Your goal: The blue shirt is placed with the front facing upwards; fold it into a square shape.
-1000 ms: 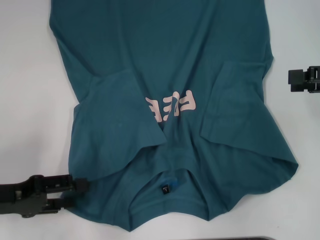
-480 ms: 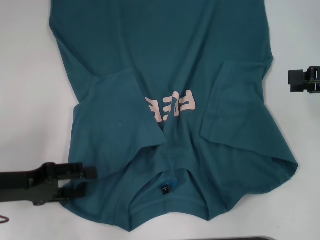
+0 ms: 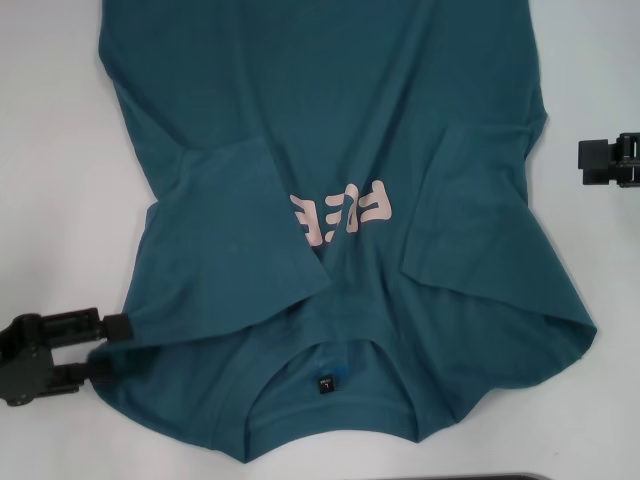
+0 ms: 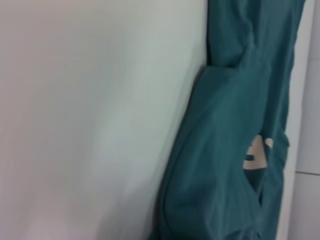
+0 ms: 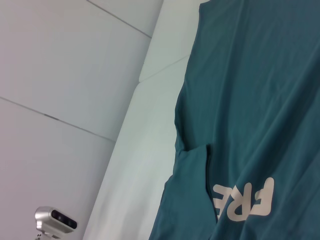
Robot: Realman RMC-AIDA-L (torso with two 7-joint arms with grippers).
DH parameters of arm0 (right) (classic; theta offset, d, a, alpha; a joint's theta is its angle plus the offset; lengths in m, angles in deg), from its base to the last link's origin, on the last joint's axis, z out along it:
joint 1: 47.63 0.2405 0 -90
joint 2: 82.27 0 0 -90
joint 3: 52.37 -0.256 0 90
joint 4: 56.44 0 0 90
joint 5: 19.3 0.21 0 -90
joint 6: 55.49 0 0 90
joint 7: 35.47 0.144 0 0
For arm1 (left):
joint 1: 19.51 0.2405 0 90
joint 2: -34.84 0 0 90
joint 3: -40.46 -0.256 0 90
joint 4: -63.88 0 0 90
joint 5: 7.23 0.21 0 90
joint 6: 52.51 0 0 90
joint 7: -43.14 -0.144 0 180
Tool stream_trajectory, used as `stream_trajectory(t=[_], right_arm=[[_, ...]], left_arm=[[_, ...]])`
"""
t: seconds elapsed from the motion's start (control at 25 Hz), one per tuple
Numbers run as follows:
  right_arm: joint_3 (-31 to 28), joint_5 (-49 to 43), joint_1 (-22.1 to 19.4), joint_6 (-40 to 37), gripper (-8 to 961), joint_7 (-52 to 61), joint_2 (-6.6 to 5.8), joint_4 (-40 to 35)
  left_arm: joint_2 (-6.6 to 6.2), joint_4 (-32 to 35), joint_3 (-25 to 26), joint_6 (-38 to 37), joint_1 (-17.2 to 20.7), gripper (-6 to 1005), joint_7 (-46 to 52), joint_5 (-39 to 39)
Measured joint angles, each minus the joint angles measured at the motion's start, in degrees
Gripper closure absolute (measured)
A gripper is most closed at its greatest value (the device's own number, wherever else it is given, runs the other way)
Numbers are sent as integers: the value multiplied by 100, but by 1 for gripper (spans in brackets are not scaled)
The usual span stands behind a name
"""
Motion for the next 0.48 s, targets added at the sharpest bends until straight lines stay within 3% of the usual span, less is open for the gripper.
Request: stream_trajectory(t=[0.12, 0.32, 0.48], right_arm=[[-1, 0, 11, 0, 187, 0, 0, 0], [9, -1, 40, 0, 187, 0, 0, 7], [30, -8, 42, -2, 187, 0, 0, 9]], left_arm=[[-75, 102, -7, -520, -59, 239, -347, -79], [-154, 92, 13, -754, -92, 239, -480, -89], [-338, 129, -27, -708, -74, 239, -436, -2]])
